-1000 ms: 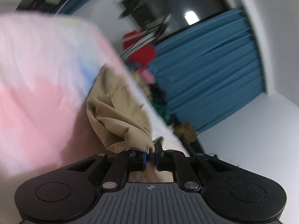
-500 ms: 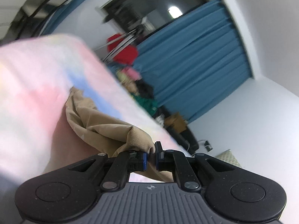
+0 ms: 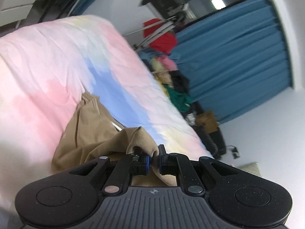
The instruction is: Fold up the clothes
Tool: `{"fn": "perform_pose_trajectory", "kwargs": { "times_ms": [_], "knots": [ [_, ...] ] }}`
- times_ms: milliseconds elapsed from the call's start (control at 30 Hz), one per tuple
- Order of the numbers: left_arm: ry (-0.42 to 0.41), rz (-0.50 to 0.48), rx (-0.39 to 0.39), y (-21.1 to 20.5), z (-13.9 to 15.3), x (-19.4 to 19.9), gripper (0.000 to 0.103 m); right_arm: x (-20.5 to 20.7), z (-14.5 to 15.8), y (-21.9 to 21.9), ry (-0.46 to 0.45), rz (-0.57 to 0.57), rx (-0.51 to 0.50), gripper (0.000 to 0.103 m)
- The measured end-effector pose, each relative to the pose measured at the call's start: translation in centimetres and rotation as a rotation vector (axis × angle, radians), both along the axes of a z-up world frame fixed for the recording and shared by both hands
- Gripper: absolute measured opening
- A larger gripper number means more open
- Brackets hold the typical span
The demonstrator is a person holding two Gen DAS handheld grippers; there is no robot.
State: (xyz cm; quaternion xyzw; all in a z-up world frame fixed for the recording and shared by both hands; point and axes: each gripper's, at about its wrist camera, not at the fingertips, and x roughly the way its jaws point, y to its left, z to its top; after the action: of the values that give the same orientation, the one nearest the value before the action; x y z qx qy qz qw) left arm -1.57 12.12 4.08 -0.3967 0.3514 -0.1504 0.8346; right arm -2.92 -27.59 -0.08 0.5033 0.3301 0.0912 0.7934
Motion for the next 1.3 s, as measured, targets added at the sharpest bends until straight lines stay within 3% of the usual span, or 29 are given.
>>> {"fn": "perform_pose_trajectory", "kwargs": {
  "times_ms": [133,433,533,867,967,1033,1100,1133,1200,1267,1300],
  "knots": [
    [0.033,0.007,0.104,-0.9,-0.9,6.5,0.009,4.9,-1.5,0.6,0.062,-0.049,0.01,0.015],
    [0.055,0.015,0.15,-0.3,-7.9,14.6,0.01,12.6,-7.2,1.9,0.124,-0.045,-0.023,0.016],
    [0.061,0.019,0.184,-0.4,-10.3,16.1,0.01,14.7,-8.9,2.1,0.131,-0.002,-0.059,0.016],
    [0.086,0.006,0.2,-0.7,-12.9,18.4,0.013,18.1,-11.7,3.1,0.174,0.03,-0.153,0.016],
    [0.093,0.003,0.205,-0.8,-13.7,19.1,0.012,18.0,-11.3,3.5,0.162,0.046,-0.192,0.018],
    [0.095,-0.001,0.211,-0.9,-14.1,19.5,0.02,17.8,-10.8,3.9,0.124,0.073,-0.194,0.035],
    [0.055,-0.023,0.275,-1.9,-13.3,18.5,0.043,17.4,-10.2,4.2,0.068,0.112,-0.175,0.075],
    [0.034,-0.034,0.307,-2.4,-12.8,18.1,0.05,17.2,-9.8,4.4,0.04,0.13,-0.167,0.083],
    [-0.006,-0.056,0.371,-3.4,-12.0,17.1,0.071,16.3,-8.7,4.9,-0.014,0.142,-0.176,0.087],
    [-0.047,-0.078,0.435,-4.5,-11.2,16.2,0.087,15.3,-7.5,5.3,-0.064,0.147,-0.194,0.087],
    [-0.068,-0.09,0.467,-5.0,-10.7,15.7,0.09,15.0,-7.2,5.5,-0.079,0.153,-0.223,0.087]
  ]
}}
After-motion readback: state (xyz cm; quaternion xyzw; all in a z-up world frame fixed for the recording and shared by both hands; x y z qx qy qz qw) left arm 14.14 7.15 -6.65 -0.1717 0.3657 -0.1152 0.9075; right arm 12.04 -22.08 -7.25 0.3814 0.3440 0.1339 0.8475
